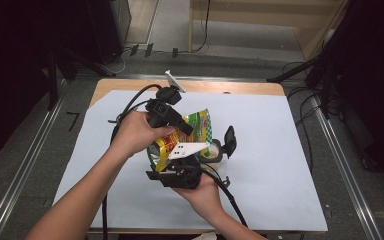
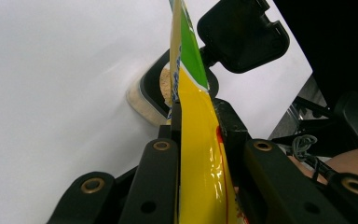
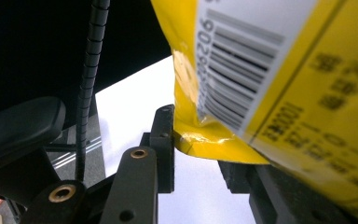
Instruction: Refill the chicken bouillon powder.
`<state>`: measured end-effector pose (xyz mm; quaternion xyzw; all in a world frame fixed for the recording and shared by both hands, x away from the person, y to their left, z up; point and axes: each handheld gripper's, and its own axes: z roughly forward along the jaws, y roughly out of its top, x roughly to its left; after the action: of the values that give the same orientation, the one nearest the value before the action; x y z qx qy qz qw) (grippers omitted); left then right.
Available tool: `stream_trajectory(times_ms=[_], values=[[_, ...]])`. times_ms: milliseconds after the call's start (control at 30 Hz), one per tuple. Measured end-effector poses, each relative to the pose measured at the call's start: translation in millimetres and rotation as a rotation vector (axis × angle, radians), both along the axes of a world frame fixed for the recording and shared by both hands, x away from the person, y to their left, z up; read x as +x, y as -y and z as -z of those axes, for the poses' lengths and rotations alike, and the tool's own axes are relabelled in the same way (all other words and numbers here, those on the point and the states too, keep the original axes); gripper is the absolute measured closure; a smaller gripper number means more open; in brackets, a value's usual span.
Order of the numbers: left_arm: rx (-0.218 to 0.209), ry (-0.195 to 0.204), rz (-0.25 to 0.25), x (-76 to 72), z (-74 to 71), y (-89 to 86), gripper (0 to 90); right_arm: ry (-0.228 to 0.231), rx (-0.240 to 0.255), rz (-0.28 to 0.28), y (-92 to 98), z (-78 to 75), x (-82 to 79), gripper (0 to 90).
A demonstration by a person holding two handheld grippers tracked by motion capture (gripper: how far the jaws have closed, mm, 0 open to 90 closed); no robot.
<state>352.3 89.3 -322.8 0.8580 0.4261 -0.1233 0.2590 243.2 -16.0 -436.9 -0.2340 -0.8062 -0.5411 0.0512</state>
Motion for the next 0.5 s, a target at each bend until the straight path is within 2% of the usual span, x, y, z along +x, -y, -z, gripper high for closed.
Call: stream_trajectory(times_ms=[133, 500], values=[[0.001, 0.006, 0.002, -0.5, -1.7, 1.0, 81.3, -0.022, 0.023, -0.001, 0.6, -0.6, 0.8, 71.2], [0.021, 0.04, -0.002, -3.4, -8.8, 3.7, 82.5, -0.008, 0.032, 0.009, 2.1, -3.5, -0.4, 70.9]])
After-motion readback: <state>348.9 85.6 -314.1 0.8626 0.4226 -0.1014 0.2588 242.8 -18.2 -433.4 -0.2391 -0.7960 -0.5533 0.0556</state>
